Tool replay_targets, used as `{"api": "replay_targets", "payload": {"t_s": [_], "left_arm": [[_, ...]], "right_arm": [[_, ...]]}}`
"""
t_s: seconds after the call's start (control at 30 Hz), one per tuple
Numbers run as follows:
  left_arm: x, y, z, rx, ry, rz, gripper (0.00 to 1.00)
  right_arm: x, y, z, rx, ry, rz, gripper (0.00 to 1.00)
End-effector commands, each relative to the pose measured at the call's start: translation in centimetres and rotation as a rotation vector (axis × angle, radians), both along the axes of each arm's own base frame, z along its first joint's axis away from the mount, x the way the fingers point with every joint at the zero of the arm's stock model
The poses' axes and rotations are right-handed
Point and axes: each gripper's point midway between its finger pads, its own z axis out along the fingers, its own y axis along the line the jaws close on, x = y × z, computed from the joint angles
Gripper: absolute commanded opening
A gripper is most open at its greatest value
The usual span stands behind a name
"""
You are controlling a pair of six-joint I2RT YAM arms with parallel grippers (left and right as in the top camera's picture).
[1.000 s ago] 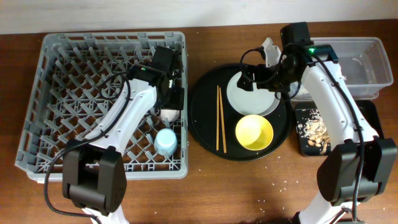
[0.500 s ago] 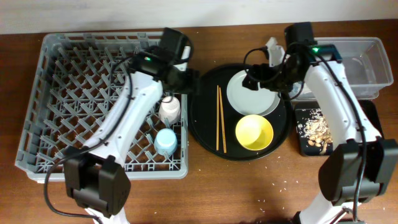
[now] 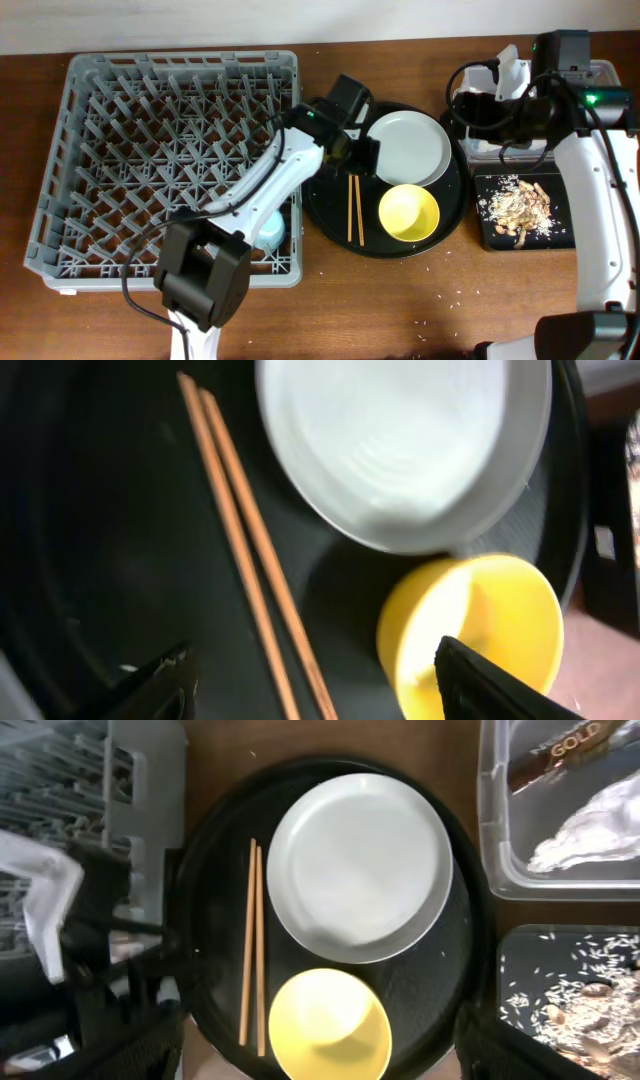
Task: Sort waste into correct bins and load items into the dishwasher rack
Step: 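Reach the left gripper to the yellow bowl and grasp its rim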
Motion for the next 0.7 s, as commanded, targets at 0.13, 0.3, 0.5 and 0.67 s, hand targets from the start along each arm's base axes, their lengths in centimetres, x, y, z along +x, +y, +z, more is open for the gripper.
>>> {"api": "replay_targets", "payload": {"t_s": [0.13, 0.3, 0.5, 0.67], "left_arm": [[-4.2, -3.5, -1.6, 0.010, 0.065, -0.104, 0.68], [-5.8, -5.2, -4.6, 0.043, 0.102, -0.151, 0.61], [-6.5, -5.4, -6.7, 0.073, 0.138, -0.162, 0.47], [-6.3, -5.3, -6.7, 0.078, 0.131, -0.158, 0.05]], "right_arm": [[-0.1, -0.7, -0.2, -0.027, 0.013, -0.025, 0.90], [0.0, -0.7, -0.2, -0.027, 0.016, -0.025, 0.98], [0.0, -0.7, -0.2, -0.027, 0.015, -0.025, 0.99], [0.0, -0.7, -0.2, -0.027, 0.015, -0.025, 0.98]]}}
